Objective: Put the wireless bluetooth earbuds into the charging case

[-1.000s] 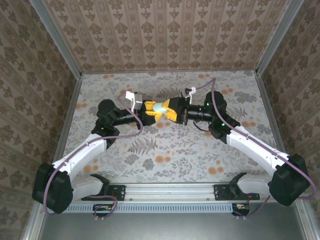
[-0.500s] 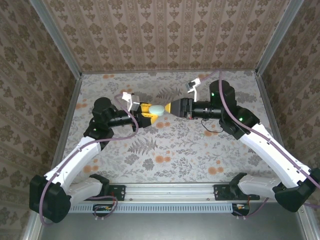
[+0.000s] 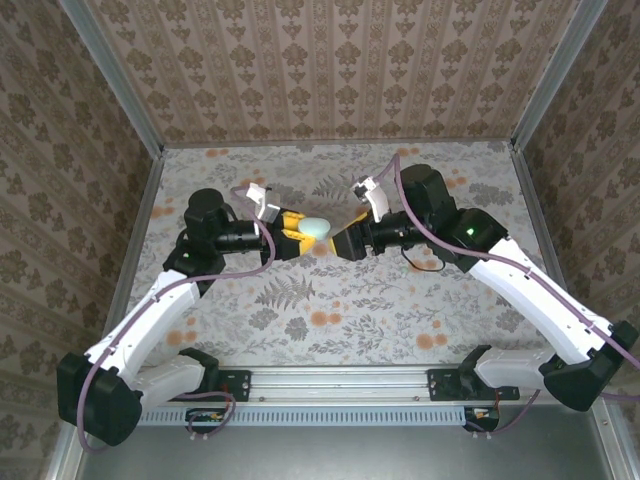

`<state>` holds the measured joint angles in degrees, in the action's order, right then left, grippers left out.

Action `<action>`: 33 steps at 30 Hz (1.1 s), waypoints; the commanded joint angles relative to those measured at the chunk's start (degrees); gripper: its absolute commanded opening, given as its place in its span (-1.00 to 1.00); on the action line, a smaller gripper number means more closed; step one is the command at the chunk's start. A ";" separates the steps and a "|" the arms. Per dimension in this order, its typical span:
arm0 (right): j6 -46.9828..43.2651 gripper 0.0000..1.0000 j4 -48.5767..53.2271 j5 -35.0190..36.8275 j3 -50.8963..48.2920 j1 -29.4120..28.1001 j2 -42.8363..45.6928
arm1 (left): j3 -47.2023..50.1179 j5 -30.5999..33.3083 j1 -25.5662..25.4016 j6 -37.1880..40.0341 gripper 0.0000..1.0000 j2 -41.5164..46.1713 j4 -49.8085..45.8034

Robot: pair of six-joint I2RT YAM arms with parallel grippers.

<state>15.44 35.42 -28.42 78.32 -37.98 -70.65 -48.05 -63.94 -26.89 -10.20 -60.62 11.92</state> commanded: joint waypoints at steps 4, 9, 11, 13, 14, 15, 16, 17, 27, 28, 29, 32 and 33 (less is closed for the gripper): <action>-2.46 0.38 -1.45 -1.74 2.34 -0.16 -2.00 | -2.22 -2.31 0.35 0.70 -0.55 1.30 -0.97; -2.04 0.39 -2.90 -3.30 2.23 -0.78 -2.45 | -2.16 -2.01 0.36 0.79 -0.55 1.39 -1.07; -1.75 0.38 -3.39 -3.15 2.19 -0.86 -2.71 | -2.13 -2.06 0.40 0.70 -0.55 1.34 -1.03; -1.27 0.37 -3.84 -2.75 2.39 -0.83 -3.16 | -2.13 -2.25 0.35 0.70 -0.56 1.29 -0.97; -0.95 0.36 -3.87 -2.46 2.51 -0.86 -3.41 | -2.13 -2.32 0.33 0.59 -0.57 1.36 -1.01; -0.46 0.34 -3.87 -2.11 2.85 -0.87 -3.75 | -2.13 -2.38 0.35 0.62 -0.57 1.37 -1.05; 0.01 0.33 -3.89 -1.75 3.13 -0.85 -4.10 | -2.10 -2.53 0.27 0.55 -0.58 1.38 -1.10; 0.50 0.32 -3.95 -1.59 3.47 -0.83 -4.42 | -2.00 -2.59 0.26 0.51 -0.58 1.37 -1.03; 7.98 0.27 -5.27 0.00 3.88 2.33 -5.47 | -1.55 -3.03 0.09 0.70 -0.62 1.65 -1.21; 9.28 0.26 -6.64 -0.33 3.62 3.08 -5.38 | -1.52 -3.07 0.09 0.70 -0.62 1.56 -1.21; 10.17 0.26 -7.16 -0.75 3.43 3.53 -5.35 | -1.51 -3.12 0.00 0.75 -0.63 1.55 -1.29; 12.65 0.26 -7.93 -1.55 2.84 4.88 -5.58 | -1.44 -3.11 -0.17 0.84 -0.64 1.47 -1.29; 13.14 0.27 -8.12 -1.91 2.70 5.08 -5.79 | -1.44 -3.12 -0.25 0.88 -0.64 1.47 -1.21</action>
<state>24.38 29.74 -32.47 80.64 -34.76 -75.42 -48.42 -62.28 -26.55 -10.22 -60.47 9.52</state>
